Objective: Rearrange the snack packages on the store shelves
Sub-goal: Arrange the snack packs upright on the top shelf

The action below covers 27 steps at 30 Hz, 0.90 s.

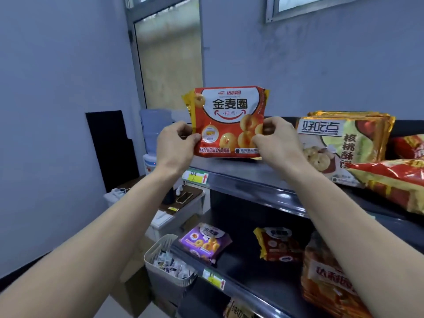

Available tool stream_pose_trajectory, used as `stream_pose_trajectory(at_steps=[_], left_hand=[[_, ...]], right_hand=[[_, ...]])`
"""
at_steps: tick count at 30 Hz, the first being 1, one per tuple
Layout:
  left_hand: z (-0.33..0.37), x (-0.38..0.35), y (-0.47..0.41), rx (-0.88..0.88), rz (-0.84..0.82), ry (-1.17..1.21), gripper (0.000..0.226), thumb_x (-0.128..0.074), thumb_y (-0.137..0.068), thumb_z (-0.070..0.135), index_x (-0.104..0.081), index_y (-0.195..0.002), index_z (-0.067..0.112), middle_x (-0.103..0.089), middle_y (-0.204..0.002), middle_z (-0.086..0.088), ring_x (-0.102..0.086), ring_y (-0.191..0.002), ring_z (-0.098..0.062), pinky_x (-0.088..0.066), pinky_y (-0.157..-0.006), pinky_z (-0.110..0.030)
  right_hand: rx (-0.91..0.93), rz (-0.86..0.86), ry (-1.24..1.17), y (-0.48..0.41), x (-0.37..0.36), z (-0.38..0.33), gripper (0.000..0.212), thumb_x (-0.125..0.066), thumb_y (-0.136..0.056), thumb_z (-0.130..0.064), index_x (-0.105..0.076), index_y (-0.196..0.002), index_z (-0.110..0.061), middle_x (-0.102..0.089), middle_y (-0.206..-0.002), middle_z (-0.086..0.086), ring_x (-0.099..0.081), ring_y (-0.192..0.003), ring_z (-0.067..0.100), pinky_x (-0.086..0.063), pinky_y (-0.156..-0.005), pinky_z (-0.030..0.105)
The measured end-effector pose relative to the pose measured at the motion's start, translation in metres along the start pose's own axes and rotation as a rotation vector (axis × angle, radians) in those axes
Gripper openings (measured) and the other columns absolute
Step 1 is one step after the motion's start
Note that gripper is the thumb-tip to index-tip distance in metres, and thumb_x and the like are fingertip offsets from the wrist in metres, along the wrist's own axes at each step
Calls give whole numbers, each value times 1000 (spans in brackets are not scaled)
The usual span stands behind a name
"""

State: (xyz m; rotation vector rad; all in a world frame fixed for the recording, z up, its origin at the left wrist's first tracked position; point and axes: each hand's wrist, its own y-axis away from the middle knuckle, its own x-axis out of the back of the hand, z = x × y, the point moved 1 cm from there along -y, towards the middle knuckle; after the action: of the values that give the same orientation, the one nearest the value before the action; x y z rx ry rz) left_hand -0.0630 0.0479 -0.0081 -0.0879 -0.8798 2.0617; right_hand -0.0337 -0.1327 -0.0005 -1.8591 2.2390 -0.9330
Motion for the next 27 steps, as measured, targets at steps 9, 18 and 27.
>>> stream_pose_trajectory(at_steps=[9,18,27], left_hand=[[-53,-31,-70,16,-18,98,10,-62,-89,14,-58,-79,13,-66,-90,-6,-65,-87,-21,-55,-82,-38],[-112,-38,-150,9,11,173,8,-58,-91,15,-58,-83,14,-62,-86,-2,-60,-82,-17,-51,-76,-30],[-174,-22,-223,8,-66,126,5,-57,-92,12,-58,-87,10,-61,-90,-3,-59,-82,-17,-46,-72,-27]], right_hand=[[-31,-3,10,-62,-44,16,25,-50,-95,-17,-55,-119,-15,-62,-110,0,-62,-92,14,-53,-67,23],[-147,37,5,-120,-121,15,19,-49,-88,-9,-57,-103,-18,-65,-103,1,-65,-94,21,-56,-85,42],[-332,-25,-68,-179,-216,23,28,-46,-88,-7,-55,-114,-13,-66,-104,8,-66,-94,25,-56,-86,44]])
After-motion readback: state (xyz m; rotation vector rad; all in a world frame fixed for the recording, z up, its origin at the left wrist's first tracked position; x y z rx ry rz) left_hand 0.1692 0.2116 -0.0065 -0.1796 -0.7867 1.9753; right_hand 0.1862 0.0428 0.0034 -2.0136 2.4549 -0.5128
